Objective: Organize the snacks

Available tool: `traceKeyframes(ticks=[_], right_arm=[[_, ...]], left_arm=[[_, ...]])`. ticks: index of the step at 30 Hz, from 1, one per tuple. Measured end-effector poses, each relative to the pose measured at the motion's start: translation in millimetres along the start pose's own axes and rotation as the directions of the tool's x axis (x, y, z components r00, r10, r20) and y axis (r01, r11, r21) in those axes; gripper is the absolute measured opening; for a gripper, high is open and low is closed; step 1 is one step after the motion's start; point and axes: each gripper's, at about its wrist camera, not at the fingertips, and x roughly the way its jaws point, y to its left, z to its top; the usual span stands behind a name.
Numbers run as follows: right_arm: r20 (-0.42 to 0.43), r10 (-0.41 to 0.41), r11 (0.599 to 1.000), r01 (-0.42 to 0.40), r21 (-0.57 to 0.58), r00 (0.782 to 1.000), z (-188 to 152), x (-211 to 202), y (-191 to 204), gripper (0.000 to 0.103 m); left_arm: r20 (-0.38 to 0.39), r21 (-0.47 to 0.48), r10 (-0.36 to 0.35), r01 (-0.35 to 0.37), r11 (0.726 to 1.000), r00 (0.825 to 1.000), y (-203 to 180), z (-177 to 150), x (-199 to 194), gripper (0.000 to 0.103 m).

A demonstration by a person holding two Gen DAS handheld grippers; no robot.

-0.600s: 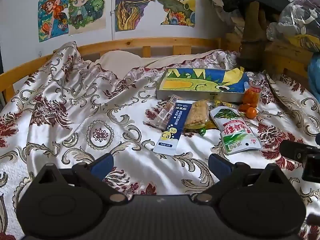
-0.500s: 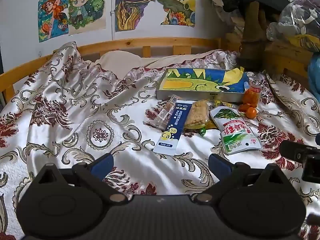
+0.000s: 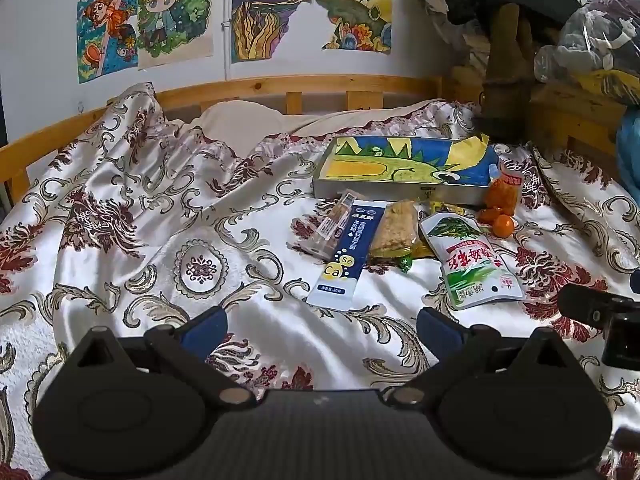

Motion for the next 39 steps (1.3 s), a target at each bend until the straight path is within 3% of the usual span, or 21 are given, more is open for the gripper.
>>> traceKeyframes(ticks=[39], right_arm=[[-0.007,0.001,1.0,-0.001,0.001,1.0,-0.9,1.1,-1.1,0.102]], left_arm=[[-0.006,-0.003,-0.003,0.003,1.0,1.0,1.6,-8.2,4.3,0.103]])
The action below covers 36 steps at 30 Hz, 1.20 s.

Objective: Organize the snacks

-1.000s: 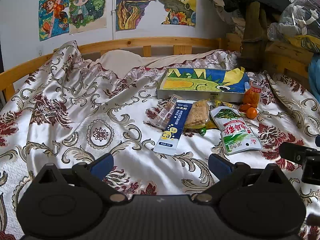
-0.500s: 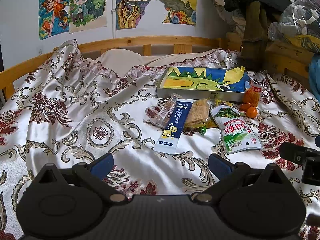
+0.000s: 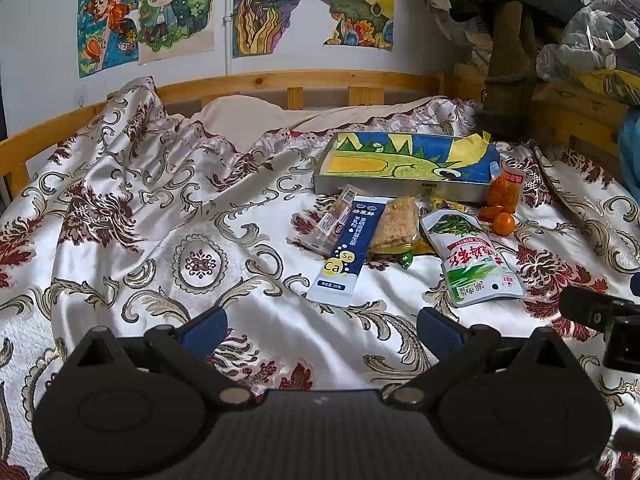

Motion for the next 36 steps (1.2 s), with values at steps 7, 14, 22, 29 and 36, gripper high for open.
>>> traceKeyframes(ticks=[7,14,22,29,36], right_arm=[[-0.001,0.0,1.0,0.0,0.001,1.0,0,0,0,0.102],[-0.002,0.0,1.0,0.0,0.0,1.0,0,0,0,0.102],[-0.005,0.0,1.0,0.0,-0.002,1.0,-1,1,0,0.102],[-0.011,-0.004,1.0,0.004,-0.007,1.0,-3,6,-2,0.102],[-0.02,-0.007,1.0,0.007,-0.029,1.0,-2,18,-8,0.102]], left_arm=[[-0.001,-0.001,0.0,0.0,1.0,1.0,0,1,0,0.103],[-0.002,-0.001,0.0,0.0,1.0,1.0,0,1,0,0.103],[-0.003,-0.002,0.0,0.0,1.0,1.0,0,0,1,0.103],[-0.009,-0.002,-0.003,0.003,1.0,1.0,1,-8,9,0.103],[-0.026,-0.004,-0.023,0.023,1.0,0.999,0,5,14,0.103]])
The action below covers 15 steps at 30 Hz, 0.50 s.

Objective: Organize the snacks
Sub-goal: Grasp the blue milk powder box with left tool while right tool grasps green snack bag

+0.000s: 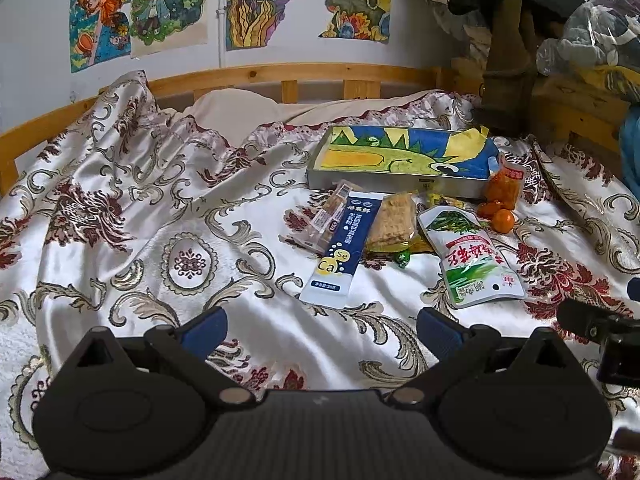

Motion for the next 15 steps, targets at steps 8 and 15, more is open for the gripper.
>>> traceKeyframes(ticks=[8,15], right_arm=[[0.007,0.01,0.999,-0.009,-0.034,1.0,5,18,-8,0.102],[-0.036,0.025,0.998,-0.027,-0.056,0.999,13,48,-13,0.102]], left_arm=[[-0.012,0.067,-0.024,0.024,0.997,1.0,-3,20,21,0.103],[-0.063,0.095,-0.032,0.038,0.995,0.998,-3,41,59,0.103]])
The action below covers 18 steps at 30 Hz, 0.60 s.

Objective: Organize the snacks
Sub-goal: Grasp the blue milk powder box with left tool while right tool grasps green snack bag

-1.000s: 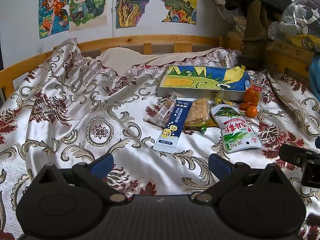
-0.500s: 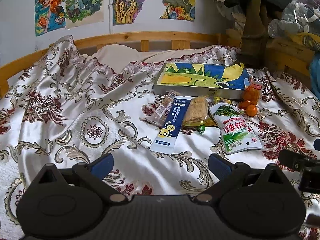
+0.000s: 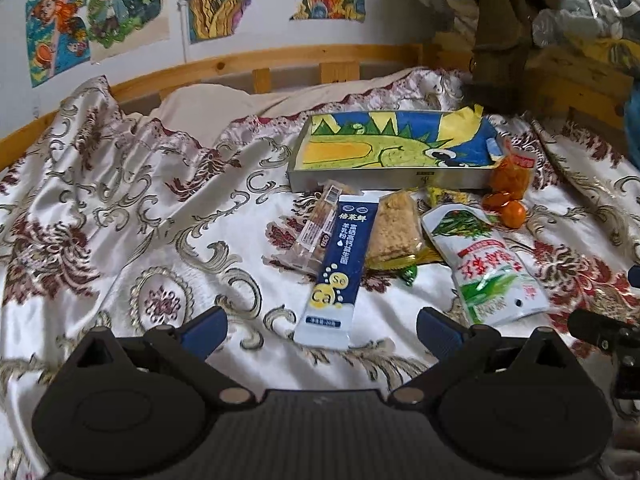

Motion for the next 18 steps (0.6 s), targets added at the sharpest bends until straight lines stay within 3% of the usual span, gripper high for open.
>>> traceKeyframes(ticks=[12,18], right_arm=[[-0.016,0.057,0.993,-0.059,-0.105,0.998,30,71,8,0.102],[-0.102,0.067,0.995,-0.074,-0.061,0.992,34,108,7,0.102]], left_arm=[[-0.113,0.034,-0.055,0.059,0.998,0.992,1,30,72,0.103],[-0.163,0.024,-0.067,0.071,0.997,0.984,5,39,96,0.103]])
